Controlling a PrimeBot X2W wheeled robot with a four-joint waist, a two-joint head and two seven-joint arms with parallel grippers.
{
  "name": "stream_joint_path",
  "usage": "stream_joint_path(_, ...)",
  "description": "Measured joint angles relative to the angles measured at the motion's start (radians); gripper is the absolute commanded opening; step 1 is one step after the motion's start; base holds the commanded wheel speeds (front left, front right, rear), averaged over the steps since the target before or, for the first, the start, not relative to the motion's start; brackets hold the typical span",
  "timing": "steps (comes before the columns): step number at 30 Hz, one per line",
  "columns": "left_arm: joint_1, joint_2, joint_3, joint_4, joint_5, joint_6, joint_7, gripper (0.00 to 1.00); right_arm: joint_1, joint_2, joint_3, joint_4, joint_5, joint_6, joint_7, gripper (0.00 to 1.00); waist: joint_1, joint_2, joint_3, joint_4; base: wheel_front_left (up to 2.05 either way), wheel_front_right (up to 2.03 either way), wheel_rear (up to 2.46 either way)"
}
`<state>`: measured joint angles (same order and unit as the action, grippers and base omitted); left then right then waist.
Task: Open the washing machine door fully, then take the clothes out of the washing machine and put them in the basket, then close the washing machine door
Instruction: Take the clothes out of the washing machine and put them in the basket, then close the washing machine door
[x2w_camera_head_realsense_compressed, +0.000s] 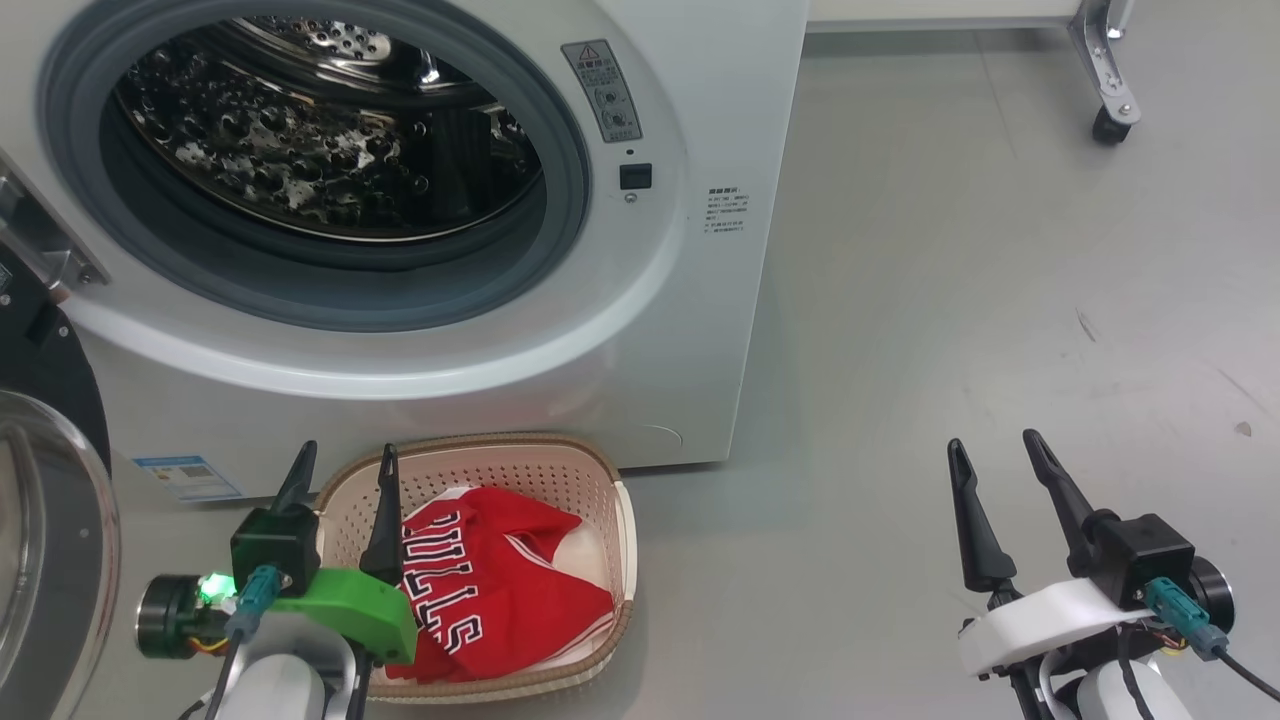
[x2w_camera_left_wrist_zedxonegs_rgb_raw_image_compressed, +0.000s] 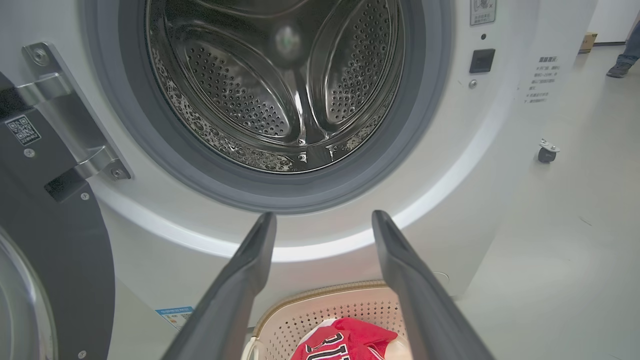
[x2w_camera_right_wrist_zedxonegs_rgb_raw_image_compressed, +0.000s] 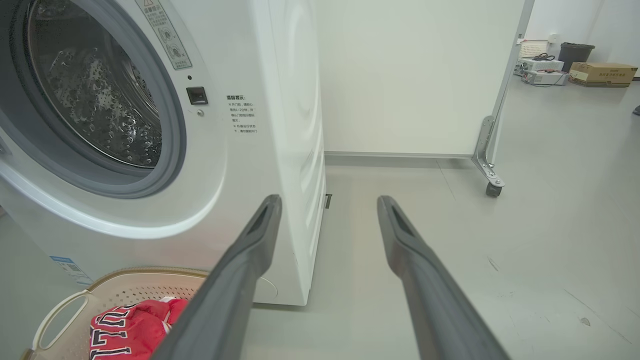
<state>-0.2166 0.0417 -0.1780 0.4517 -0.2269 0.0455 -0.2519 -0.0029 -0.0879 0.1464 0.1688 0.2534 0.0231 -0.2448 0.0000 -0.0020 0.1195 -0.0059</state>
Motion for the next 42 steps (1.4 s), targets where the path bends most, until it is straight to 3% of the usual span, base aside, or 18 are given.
stream_joint_path(20, 0.166, 0.024, 0.002, -0.152, 0.016, 0.021, 0.0, 1.0, 0.075, -0.004, 0.016, -0.023, -0.002, -0.015, 0.011, 1.0, 0.0, 0.0, -0.112, -0.006, 0.0, 0.0, 0.0)
stream_joint_path(42, 0.244, 0.035, 0.001, -0.278, 0.027, 0.039, 0.05, 1.0, 0.096, -0.003, 0.022, -0.059, -0.002, -0.018, 0.024, 1.0, 0.0, 0.0, -0.128, -0.01, 0.0, 0.0, 0.0)
